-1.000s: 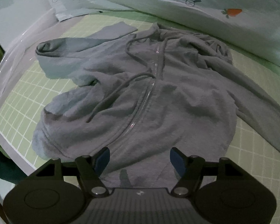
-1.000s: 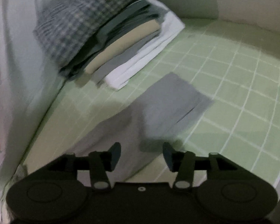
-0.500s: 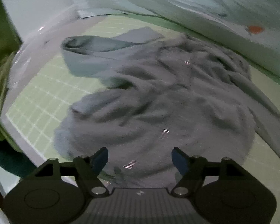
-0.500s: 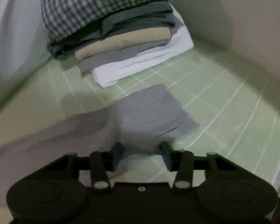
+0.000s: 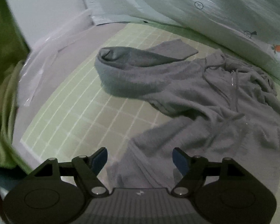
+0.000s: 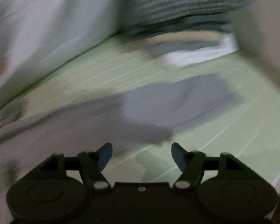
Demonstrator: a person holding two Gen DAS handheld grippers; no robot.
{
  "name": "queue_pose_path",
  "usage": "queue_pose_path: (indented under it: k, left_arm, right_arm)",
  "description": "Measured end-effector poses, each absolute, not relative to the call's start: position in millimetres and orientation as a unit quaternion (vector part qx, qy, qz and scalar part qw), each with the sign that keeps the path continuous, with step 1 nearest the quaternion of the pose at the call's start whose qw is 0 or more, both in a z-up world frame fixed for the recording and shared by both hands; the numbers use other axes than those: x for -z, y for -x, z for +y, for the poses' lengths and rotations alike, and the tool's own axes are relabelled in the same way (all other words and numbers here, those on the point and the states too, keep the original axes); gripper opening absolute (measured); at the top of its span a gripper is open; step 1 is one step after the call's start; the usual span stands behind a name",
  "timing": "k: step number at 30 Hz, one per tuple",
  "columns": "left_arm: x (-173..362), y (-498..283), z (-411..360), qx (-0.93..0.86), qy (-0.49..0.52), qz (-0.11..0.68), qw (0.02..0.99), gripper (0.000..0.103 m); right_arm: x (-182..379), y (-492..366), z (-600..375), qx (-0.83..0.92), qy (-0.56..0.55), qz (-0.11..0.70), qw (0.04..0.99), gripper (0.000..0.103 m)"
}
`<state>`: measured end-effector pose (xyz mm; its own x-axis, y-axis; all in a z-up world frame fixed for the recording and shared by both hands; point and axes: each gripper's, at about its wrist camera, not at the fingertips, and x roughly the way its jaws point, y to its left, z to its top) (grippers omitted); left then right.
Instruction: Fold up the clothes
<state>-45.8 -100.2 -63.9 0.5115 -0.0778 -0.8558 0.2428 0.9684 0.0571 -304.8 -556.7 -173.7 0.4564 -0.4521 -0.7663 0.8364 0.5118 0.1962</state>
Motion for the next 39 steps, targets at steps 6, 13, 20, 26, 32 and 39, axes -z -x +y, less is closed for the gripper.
queue_pose_path:
  k: [6,13,20,26,32,39]
  left_arm:
    - [84,-3,-100,0.204,-0.124,0.493,0.836,0.082]
    - [120,-27,-111,0.325,-0.174,0.505,0.781,0.081]
    - [127,-27,-94,0.362,-0.127,0.543,0.747,0.011]
    - [40,-25,-18,0.424,0.115,0.555,0.707,0.008]
    - [71,-15,-28,0.313,0.060,0.547,0.774,0.021]
    - [91,8,-34,0.255,-0.004,0.560,0.789,0.055]
  right_arm:
    - [186,236,-455,0.264,-0.334,0.339,0.839,0.074]
    - [201,197,-391,0.257,-0.327,0.346,0.841,0.076]
    - [197,192,-375,0.258,-0.360,0.345,0.827,0.010]
    - [115,249,-373,0.199,-0.446,0.236,0.840,0.009]
    - [114,243,-408,0.226,-0.420,0.270,0.837,0.013]
    - [159,223,-398,0.253,-0.410,0.346,0.805,0.051]
